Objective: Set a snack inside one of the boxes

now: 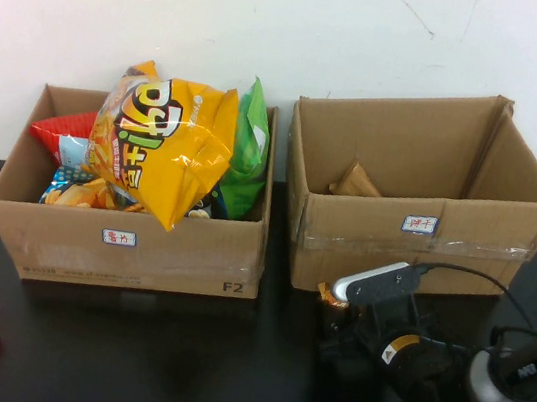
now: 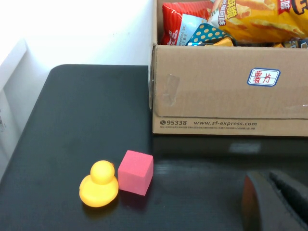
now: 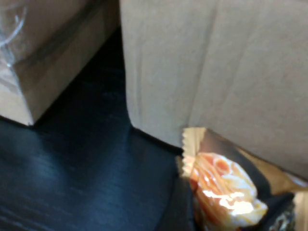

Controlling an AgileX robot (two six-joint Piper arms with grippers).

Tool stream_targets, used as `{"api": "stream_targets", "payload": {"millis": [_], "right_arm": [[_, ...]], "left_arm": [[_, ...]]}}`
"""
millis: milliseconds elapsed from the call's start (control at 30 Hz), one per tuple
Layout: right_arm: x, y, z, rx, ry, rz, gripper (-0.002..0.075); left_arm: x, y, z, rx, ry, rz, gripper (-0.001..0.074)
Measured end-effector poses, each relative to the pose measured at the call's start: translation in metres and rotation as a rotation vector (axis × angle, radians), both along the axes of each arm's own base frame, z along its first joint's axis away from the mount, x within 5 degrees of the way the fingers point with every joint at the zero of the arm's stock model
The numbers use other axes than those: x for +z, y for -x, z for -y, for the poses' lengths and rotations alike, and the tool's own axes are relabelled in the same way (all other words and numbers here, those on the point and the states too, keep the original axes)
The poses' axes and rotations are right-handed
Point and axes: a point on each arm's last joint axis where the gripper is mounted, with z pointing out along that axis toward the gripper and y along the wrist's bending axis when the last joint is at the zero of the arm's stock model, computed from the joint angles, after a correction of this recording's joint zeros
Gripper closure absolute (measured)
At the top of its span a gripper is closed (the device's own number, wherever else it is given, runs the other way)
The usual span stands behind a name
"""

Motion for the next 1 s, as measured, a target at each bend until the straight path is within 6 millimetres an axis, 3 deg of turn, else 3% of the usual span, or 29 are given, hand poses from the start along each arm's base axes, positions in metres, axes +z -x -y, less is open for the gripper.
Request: {"api": "stream_targets", "payload": {"millis": [100,200,333,467,600,833,933,1000], "right_arm": [[-0.007,-0.002,-0.001,-0.002,-0.002,-0.011,0.0158],[-0.008,-0.002,-0.001,-0.004,-0.005,-0.014,0.0252],[-0.005,-0.003,-0.003,-0.002,-0.022,-0.009,0.0496],[0.009,0.004,-0.002,0.008,-0.063,-0.022,0.0519],[0.043,0.024,0.006,0.037,-0.104,-0.015,0.0522],[0.122,0.081,0.037,0.092,-0.175,0.094,0.0568],[0.156,0.089,0.044,0.095,-0.184,0.13,0.0568],[0.182,0.083,0.048,0.093,-0.142,0.144,0.0568]], "left_arm": [[0.0,0.0,0.0,0.0,0.0,0.0,0.0738],[0.0,0.0,0.0,0.0,0.0,0.0,0.0738],[0.0,0.0,0.0,0.0,0.0,0.0,0.0738],[0.0,0.0,0.0,0.0,0.0,0.0,0.0738],[0.0,0.0,0.0,0.0,0.0,0.0,0.0738],[0.0,0.0,0.0,0.0,0.0,0.0,0.0738],[0.0,0.0,0.0,0.0,0.0,0.0,0.0738],[0.0,0.0,0.0,0.0,0.0,0.0,0.0738]]}}
